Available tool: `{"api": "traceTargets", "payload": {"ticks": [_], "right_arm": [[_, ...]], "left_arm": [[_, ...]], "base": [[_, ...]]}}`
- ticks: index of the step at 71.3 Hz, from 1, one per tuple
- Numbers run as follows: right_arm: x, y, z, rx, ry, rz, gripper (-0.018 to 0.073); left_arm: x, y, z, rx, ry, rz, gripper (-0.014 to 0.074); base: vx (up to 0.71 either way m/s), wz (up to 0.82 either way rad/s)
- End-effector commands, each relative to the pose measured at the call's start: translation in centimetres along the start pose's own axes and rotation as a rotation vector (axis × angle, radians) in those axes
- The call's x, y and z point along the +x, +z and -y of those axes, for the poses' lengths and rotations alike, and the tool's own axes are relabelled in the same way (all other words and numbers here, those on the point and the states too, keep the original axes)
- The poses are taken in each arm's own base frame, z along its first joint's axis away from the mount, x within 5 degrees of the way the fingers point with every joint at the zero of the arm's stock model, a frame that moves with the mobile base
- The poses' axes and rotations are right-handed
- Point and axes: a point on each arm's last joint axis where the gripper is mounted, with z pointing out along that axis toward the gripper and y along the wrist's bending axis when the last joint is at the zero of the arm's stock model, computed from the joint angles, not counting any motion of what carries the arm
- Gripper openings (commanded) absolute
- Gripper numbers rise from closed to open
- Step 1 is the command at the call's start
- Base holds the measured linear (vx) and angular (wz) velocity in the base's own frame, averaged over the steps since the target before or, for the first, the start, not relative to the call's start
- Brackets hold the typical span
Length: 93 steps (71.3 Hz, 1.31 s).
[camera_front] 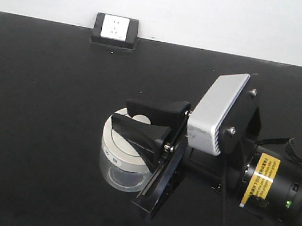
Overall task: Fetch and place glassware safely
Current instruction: 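Hold the jar above the black bench while the base settles, then extend the right gripper forward and lower the jar toward the bench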
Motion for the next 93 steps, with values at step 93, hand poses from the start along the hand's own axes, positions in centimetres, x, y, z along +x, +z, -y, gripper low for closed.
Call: {"api": "traceTargets", "payload": {"ticks": [93], "right_arm": [[0.3, -1.6, 6.8, 0.042, 0.025, 0.173, -0.0001]], "left_arm": [[-1.4, -0.1, 0.1, 0.010, -0.017, 0.087, -0.0007]], "base": [[0.00, 0.00]]}}
